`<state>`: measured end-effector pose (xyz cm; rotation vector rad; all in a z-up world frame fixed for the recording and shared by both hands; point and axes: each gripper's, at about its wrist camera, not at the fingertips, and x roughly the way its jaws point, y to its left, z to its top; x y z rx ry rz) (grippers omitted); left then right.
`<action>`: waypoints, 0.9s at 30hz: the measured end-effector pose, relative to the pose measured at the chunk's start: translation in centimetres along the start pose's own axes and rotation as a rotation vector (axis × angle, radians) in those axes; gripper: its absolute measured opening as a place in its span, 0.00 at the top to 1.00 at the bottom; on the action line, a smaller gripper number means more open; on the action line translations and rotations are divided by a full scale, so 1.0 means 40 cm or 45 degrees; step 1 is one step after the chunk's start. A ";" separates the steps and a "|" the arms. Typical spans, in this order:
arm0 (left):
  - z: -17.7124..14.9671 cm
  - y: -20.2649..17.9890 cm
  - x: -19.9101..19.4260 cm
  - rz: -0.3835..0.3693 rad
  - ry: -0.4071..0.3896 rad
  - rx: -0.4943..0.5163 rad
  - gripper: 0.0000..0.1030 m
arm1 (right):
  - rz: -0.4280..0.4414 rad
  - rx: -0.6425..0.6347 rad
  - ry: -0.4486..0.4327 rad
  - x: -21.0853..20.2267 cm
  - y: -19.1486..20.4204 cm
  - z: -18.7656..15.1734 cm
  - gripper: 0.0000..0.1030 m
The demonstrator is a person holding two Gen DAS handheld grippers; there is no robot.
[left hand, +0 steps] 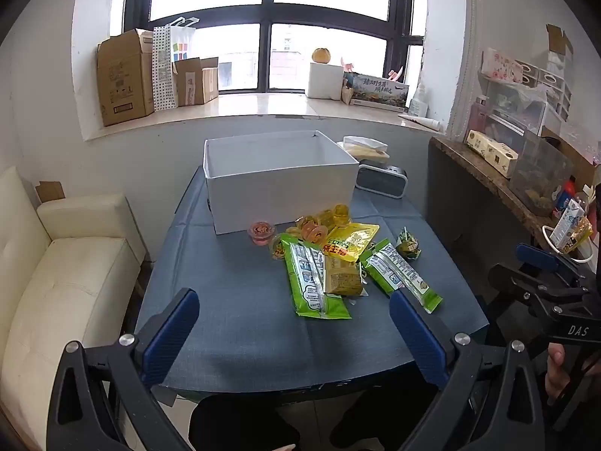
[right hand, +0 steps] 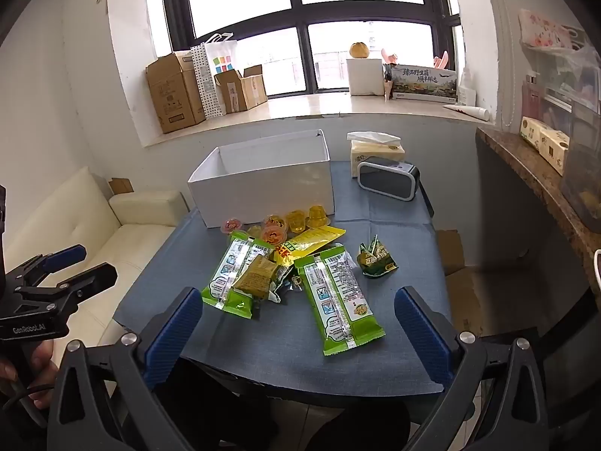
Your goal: Organize snacks
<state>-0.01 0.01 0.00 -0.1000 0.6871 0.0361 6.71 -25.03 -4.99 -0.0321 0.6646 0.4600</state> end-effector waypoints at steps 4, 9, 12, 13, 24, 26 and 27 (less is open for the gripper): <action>0.001 0.004 0.002 0.000 0.007 -0.004 0.00 | 0.002 0.002 -0.004 -0.001 -0.001 0.000 0.00; 0.013 -0.004 -0.009 -0.001 0.004 0.005 0.00 | -0.007 -0.005 -0.002 0.002 0.001 -0.002 0.00; 0.013 -0.005 -0.008 0.001 0.003 0.008 0.00 | -0.007 -0.007 -0.005 0.000 0.005 -0.003 0.00; 0.014 -0.003 -0.008 -0.002 0.002 0.006 0.00 | -0.009 -0.008 -0.005 0.000 0.005 -0.004 0.00; 0.010 -0.001 -0.013 -0.009 -0.011 0.011 0.00 | -0.010 -0.013 -0.006 -0.004 0.002 -0.002 0.00; 0.009 -0.002 -0.014 -0.008 -0.010 0.014 0.00 | -0.015 -0.017 -0.007 -0.007 0.001 0.001 0.00; 0.009 -0.002 -0.015 -0.007 -0.012 0.013 0.00 | -0.015 -0.016 -0.009 -0.008 0.000 0.001 0.00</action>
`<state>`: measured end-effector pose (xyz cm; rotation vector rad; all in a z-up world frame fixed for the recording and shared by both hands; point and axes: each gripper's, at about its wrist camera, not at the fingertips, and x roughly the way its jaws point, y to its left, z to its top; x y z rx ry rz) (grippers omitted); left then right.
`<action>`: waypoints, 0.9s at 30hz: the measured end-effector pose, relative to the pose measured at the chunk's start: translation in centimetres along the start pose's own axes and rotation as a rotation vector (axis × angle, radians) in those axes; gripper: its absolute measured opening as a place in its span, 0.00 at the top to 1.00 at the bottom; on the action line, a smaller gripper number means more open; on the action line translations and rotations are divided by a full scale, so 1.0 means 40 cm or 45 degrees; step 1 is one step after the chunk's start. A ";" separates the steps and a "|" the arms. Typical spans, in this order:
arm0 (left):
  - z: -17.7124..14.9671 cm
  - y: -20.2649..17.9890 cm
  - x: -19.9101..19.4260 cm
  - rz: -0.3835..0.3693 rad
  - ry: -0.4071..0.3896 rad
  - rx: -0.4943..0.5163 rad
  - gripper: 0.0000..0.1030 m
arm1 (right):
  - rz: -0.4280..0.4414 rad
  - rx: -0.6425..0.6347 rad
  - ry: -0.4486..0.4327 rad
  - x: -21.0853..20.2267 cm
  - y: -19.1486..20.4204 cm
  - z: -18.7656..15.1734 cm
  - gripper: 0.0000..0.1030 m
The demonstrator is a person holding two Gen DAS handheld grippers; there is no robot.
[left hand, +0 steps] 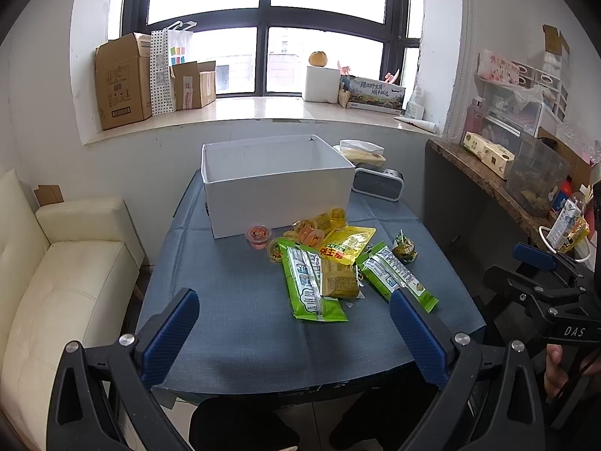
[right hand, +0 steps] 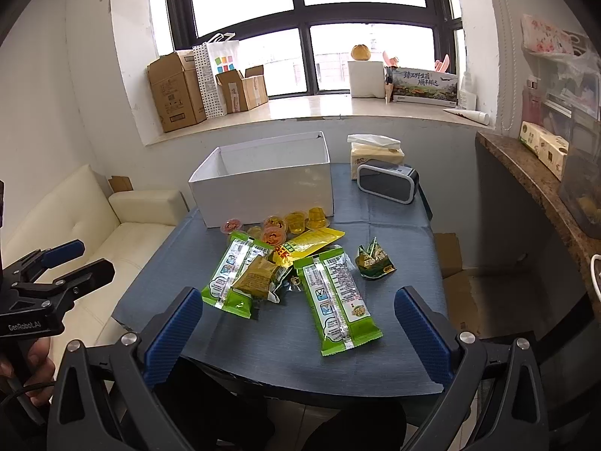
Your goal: Organize snacks
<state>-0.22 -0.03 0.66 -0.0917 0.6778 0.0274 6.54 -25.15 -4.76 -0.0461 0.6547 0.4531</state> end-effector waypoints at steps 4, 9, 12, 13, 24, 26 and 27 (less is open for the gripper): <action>-0.002 -0.001 -0.001 0.005 -0.001 -0.001 0.00 | -0.002 0.000 0.000 -0.001 0.000 0.001 0.00; -0.001 -0.001 -0.001 0.006 0.002 0.001 0.00 | 0.006 -0.009 0.000 -0.001 0.007 0.000 0.00; -0.001 0.001 -0.002 0.001 0.001 0.002 0.00 | 0.008 -0.008 0.000 -0.001 0.007 0.001 0.00; -0.001 0.000 -0.003 0.002 0.000 0.002 0.00 | 0.009 -0.008 0.001 -0.001 0.008 0.001 0.00; 0.001 -0.001 -0.007 0.003 -0.001 0.007 0.00 | 0.011 -0.014 0.000 0.003 0.010 0.000 0.00; 0.002 -0.001 -0.007 0.003 -0.001 0.006 0.00 | 0.010 -0.014 -0.001 0.002 0.010 0.001 0.00; 0.004 -0.001 -0.005 0.004 0.000 0.006 0.00 | 0.011 -0.014 -0.001 0.002 0.010 0.001 0.00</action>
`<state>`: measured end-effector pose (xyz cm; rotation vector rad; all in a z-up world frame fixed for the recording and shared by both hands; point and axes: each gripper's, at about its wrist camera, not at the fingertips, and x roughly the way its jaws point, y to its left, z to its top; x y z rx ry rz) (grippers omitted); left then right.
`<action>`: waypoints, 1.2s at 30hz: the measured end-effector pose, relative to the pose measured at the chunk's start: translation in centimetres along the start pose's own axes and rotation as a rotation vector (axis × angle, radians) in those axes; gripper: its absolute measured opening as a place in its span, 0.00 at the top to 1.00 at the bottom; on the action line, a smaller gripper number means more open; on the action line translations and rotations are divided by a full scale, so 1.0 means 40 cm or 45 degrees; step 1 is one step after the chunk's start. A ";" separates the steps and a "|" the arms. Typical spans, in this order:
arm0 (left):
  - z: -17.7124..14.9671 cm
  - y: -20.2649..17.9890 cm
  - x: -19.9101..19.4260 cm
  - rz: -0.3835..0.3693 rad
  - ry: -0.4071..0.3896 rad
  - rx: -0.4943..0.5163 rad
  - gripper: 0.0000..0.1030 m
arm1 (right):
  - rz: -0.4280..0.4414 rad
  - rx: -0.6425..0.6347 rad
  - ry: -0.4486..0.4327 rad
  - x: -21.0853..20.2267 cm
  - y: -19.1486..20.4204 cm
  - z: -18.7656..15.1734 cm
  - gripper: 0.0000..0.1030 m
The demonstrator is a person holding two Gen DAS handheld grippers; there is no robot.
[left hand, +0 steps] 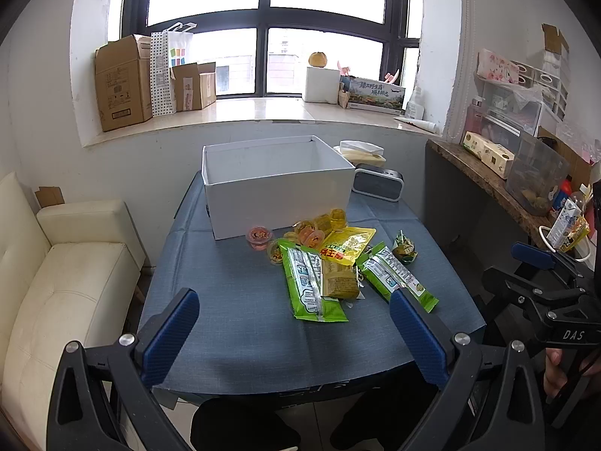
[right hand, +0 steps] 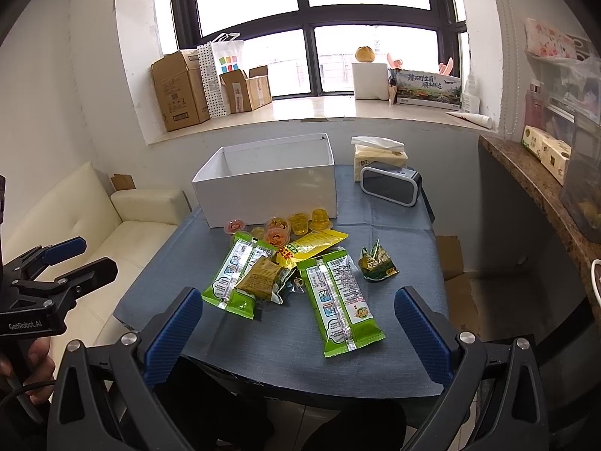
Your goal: Organize snacks
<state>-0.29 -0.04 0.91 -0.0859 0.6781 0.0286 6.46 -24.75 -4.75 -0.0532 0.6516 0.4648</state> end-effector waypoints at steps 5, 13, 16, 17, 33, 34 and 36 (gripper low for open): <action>-0.001 0.001 0.001 -0.001 0.001 0.003 0.00 | -0.002 0.003 -0.002 0.000 -0.004 -0.001 0.00; 0.000 0.002 0.004 -0.003 0.000 0.001 0.00 | -0.005 -0.001 -0.003 -0.001 -0.003 -0.001 0.00; -0.003 -0.001 0.003 0.001 0.001 0.002 0.00 | -0.003 -0.004 -0.007 -0.003 -0.003 -0.001 0.00; -0.003 -0.003 0.003 -0.001 -0.001 0.002 0.00 | -0.003 -0.004 -0.007 -0.003 -0.003 -0.002 0.00; -0.004 -0.010 0.001 -0.005 -0.007 0.005 0.00 | -0.005 -0.005 0.000 -0.005 -0.002 -0.004 0.00; -0.004 -0.011 0.002 -0.005 -0.007 0.006 0.00 | 0.000 -0.003 -0.003 -0.006 -0.001 -0.004 0.00; -0.004 -0.011 0.002 -0.003 -0.008 0.006 0.00 | 0.000 -0.004 -0.003 -0.006 -0.001 -0.003 0.00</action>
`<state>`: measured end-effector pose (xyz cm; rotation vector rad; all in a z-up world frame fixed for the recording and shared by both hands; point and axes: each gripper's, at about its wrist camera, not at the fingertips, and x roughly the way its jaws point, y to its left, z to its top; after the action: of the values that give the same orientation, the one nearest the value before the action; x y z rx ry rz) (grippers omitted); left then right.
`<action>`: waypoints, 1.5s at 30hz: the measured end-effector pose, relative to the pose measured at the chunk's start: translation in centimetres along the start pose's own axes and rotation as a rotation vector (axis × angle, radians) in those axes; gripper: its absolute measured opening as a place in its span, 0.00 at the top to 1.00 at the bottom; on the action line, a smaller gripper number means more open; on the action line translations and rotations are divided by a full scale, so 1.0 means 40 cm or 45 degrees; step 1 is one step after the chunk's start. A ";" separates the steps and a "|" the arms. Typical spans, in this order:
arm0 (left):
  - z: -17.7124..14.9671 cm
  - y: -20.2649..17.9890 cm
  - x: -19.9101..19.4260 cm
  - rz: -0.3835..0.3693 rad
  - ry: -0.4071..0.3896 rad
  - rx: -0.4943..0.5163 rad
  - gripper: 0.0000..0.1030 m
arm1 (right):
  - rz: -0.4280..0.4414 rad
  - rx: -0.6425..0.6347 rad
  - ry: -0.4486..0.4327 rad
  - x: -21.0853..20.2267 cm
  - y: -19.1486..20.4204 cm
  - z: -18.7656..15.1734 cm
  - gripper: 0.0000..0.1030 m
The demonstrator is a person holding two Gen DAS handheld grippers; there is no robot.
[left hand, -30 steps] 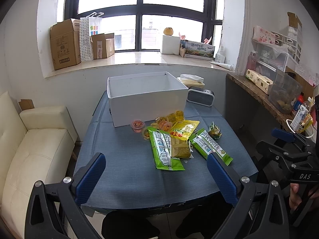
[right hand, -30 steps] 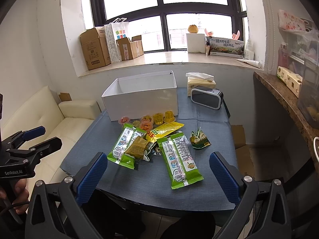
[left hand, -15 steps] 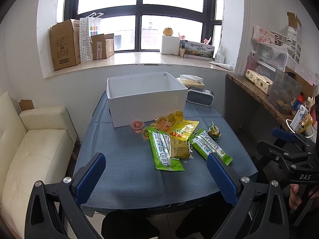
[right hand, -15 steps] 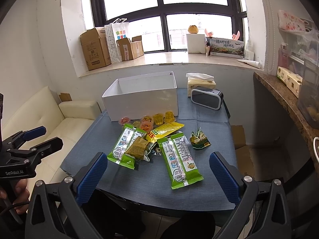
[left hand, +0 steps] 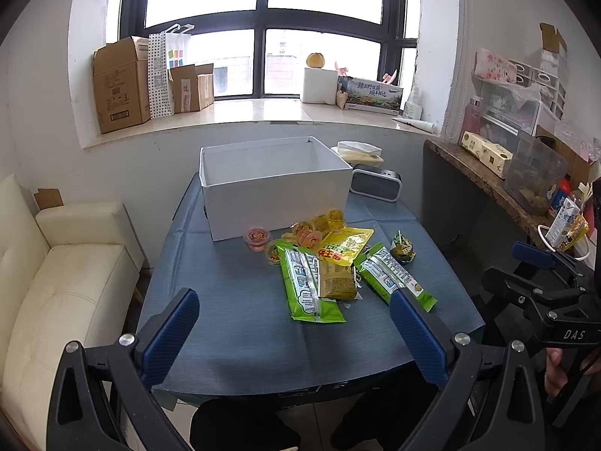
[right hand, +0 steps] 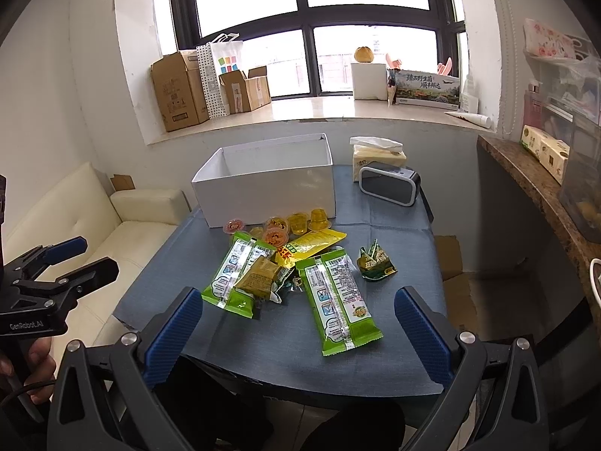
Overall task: Organize snacks
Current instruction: 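Lower the right tool onto the long green wafer pack and grasp it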
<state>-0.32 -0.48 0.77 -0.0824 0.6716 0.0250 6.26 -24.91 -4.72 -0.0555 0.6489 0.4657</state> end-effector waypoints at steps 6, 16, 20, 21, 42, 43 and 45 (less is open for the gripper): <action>0.000 0.002 0.003 -0.005 -0.003 -0.001 0.00 | 0.045 0.008 0.016 0.010 0.000 -0.002 0.00; -0.004 0.008 0.005 -0.021 -0.061 0.002 0.00 | 0.097 -0.202 0.210 0.174 -0.009 -0.053 0.00; -0.016 0.019 0.026 0.000 -0.052 0.005 0.00 | 0.041 -0.184 0.279 0.274 -0.064 -0.068 0.00; -0.018 0.019 0.034 0.020 -0.040 0.009 0.00 | 0.034 -0.181 0.296 0.298 -0.076 -0.073 0.00; -0.053 0.008 0.157 0.000 0.119 0.045 0.00 | 0.025 -0.174 0.386 0.542 -0.158 -0.086 0.21; -0.053 0.006 0.163 -0.007 0.120 0.041 0.00 | 0.004 -0.189 0.383 0.541 -0.157 -0.086 0.30; -0.052 0.002 0.181 -0.014 0.134 0.038 0.00 | 0.014 -0.188 0.388 0.540 -0.163 -0.082 0.30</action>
<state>4.07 -0.58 -5.37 -0.0590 0.7765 0.0002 22.28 -22.72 -20.77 -0.2669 0.9131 0.5207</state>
